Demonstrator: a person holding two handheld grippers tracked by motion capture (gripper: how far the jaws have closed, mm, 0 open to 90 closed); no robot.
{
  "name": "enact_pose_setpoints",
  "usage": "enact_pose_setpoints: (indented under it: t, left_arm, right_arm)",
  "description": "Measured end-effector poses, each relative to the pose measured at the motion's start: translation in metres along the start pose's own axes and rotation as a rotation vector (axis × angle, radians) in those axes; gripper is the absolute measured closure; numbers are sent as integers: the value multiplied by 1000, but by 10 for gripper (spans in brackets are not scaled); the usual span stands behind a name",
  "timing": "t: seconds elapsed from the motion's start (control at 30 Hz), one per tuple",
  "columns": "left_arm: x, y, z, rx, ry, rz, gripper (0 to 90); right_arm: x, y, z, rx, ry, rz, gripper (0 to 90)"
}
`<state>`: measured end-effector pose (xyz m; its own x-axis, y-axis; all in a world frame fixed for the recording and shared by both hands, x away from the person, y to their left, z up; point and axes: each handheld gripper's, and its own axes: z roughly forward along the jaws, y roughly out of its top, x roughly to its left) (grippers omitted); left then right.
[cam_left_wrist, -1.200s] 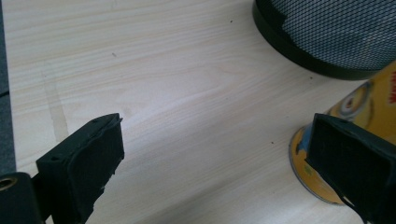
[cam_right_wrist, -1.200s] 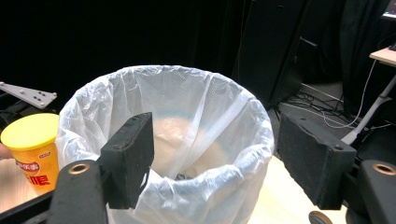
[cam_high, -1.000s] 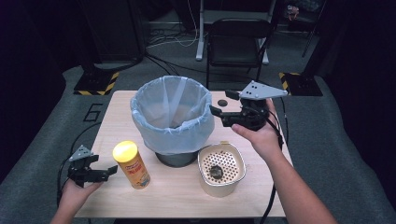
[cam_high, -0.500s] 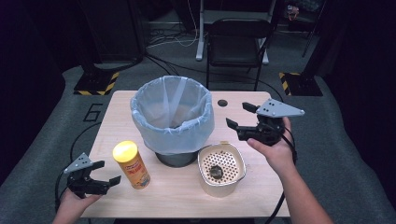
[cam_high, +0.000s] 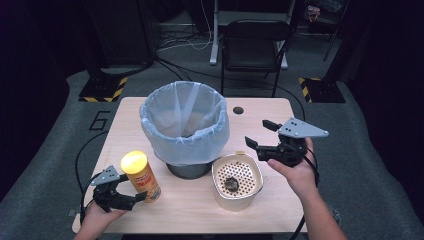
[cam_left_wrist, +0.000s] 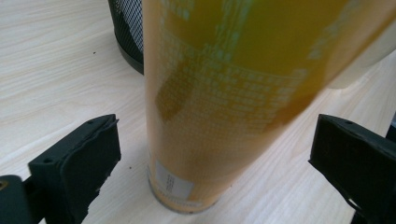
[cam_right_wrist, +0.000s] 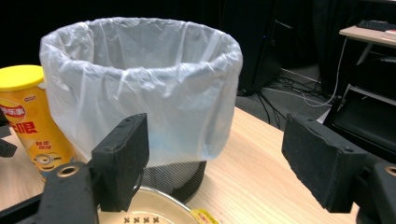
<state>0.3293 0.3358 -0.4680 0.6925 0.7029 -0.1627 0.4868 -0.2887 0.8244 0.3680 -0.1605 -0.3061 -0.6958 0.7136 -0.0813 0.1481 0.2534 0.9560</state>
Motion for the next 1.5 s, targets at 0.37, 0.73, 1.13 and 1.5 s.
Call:
enact_pose_setpoints:
  t: [0.37, 0.73, 1.13, 1.5]
  left_arm:
    - [4, -13, 17, -60, 14, -27, 60]
    - [3, -17, 23, -51, 37, 3, 151]
    - [-3, -14, 19, -33, 98, 104, 236]
    - [-5, -1, -1, -29, 96, 68, 237]
  right_arm:
    - [-10, -34, -8, 25, -70, 36, 229]
    - [-17, -60, -18, 8, -119, 84, 231]
    - [-19, -69, -21, 20, -131, 91, 240]
    - [-26, -75, -25, 13, -142, 116, 242]
